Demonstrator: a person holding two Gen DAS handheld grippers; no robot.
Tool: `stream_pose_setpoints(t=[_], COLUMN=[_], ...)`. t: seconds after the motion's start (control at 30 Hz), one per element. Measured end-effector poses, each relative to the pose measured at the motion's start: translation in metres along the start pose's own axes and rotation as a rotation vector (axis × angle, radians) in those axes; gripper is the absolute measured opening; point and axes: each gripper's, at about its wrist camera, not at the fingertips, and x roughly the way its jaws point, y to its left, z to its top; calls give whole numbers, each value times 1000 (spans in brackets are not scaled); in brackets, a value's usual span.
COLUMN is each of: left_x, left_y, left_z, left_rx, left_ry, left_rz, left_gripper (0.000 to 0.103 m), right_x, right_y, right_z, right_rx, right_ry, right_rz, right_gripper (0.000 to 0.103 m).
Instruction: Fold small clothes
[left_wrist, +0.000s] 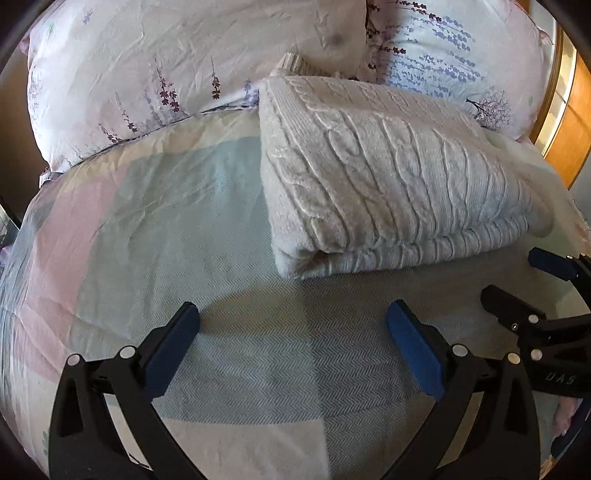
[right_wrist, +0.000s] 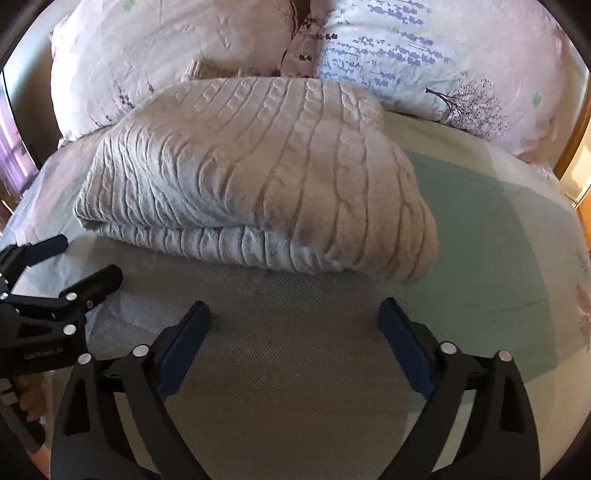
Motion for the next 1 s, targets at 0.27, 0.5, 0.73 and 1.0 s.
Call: stream_pose_setpoints(t=[0.27, 0.5, 0.73, 1.0], left_x=[0, 0, 0, 0], left_y=[-1, -1, 0, 0], left_z=[-1, -1, -1, -1], left_rx=[3, 3, 3, 3], left_ry=[3, 3, 4, 4], left_rz=[-1, 0, -1, -1], left_gripper=[101, 101, 101, 101], right_x=[1, 1, 1, 1], right_y=[-1, -3, -2, -2], right_z=[-2, -1, -1, -2], right_rx=[14, 10, 11, 12], right_ry=[-9, -8, -8, -8], right_rz=[-5, -2, -3, -3], right_gripper=[102, 102, 102, 102])
